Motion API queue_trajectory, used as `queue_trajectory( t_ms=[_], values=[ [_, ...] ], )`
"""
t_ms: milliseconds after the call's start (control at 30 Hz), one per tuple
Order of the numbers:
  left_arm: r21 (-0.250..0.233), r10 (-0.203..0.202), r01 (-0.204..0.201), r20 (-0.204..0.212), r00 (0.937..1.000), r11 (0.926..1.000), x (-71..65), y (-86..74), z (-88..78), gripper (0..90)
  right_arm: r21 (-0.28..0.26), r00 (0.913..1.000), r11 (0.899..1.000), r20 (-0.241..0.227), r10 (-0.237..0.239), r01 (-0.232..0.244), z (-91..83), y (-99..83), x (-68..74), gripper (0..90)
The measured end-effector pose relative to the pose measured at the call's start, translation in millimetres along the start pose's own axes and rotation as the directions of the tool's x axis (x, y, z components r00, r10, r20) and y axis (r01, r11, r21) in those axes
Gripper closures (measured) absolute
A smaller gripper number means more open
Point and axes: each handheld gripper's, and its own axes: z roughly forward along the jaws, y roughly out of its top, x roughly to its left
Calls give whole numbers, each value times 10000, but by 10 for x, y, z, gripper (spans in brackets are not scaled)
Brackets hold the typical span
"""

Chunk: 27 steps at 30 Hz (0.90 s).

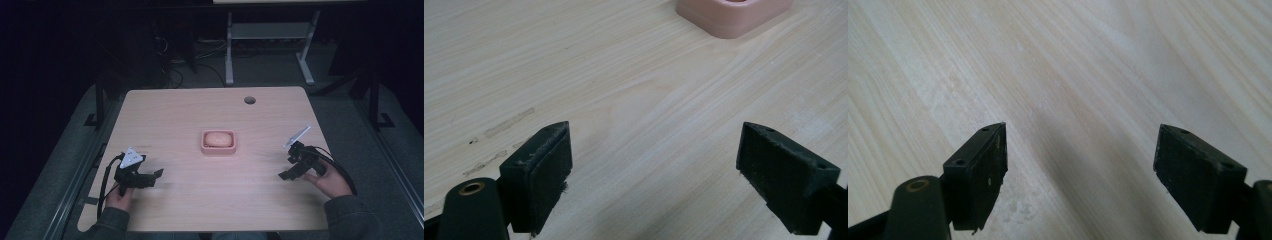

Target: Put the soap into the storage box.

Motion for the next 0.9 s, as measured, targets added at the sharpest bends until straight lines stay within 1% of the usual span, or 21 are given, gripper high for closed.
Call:
queue_trajectory(
  t_ms=[167,400,600,767,900],
  values=[
    [62,66,-67,47,10000,10000,-1,1,-2,143,-42,10000,9999,-6,94,-95,15,-86,20,210],
    [85,9,-10,175,9998,10000,-8,0,0,143,-115,9999,9999,72,122,-121,18,-172,53,209],
    [91,3,-4,184,9998,10000,-14,1,-2,143,-267,9998,9995,86,175,-173,18,-242,96,207],
    [134,49,-52,195,9998,9999,-11,3,0,143,-258,9997,9995,117,208,-205,42,-301,132,201],
    [112,62,-64,189,9998,9999,-11,3,-1,143,-351,9996,9990,86,277,-274,50,-331,148,190]
  ],
)
